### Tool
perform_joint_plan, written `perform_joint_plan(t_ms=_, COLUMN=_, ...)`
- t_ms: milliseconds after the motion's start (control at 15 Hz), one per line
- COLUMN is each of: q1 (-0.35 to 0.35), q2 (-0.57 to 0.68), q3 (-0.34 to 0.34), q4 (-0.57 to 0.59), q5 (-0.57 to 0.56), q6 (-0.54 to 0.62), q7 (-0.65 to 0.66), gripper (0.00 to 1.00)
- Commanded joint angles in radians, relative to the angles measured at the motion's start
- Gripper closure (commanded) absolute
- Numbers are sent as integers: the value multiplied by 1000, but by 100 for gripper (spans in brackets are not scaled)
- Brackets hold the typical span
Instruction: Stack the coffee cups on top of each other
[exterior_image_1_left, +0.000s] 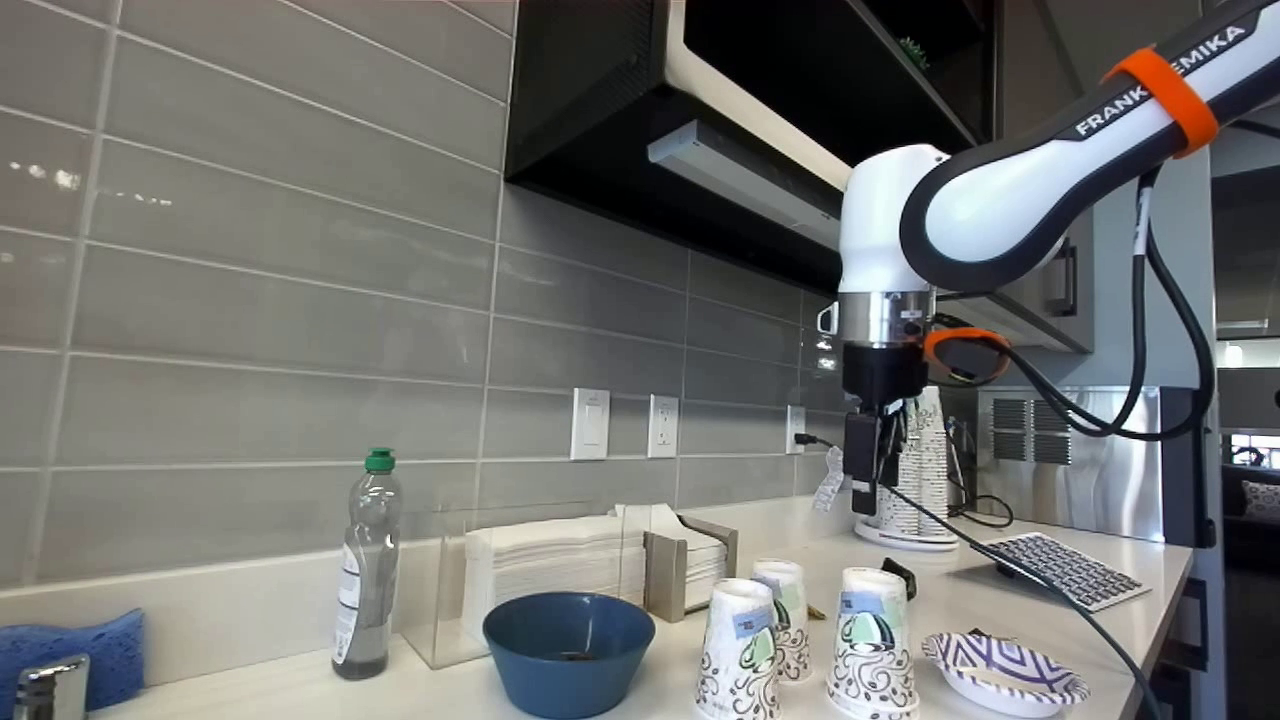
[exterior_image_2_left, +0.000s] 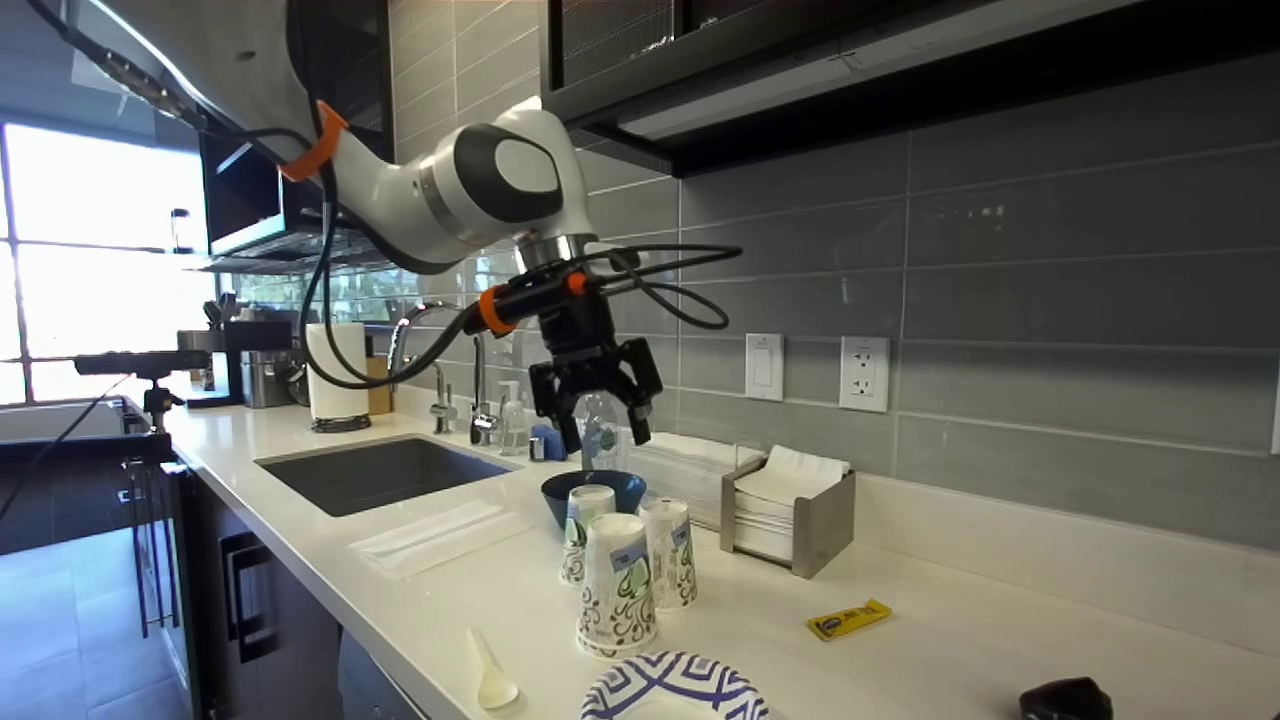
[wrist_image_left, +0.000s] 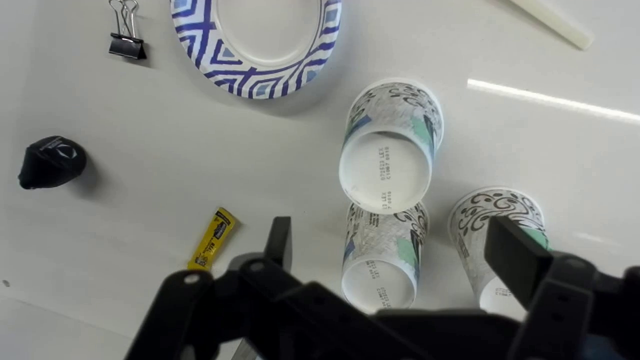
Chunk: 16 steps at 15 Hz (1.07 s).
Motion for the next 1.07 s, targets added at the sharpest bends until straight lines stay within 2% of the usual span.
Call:
perform_joint_plan(t_ms=0, q1=-2, q2=22, q3=2, q4=27, q5=15, q6=21, q7=-23, gripper=0)
perform_joint_plan(t_ms=533, q1=7, q2=211, q3=-15, q4=155, q5=86, q6=93, q7=-180, gripper=0)
perform_joint_plan(t_ms=1000, q1=-12, q2=360, q3=-14, q4=241, q5=130, q6=115, q7=-260, gripper=0)
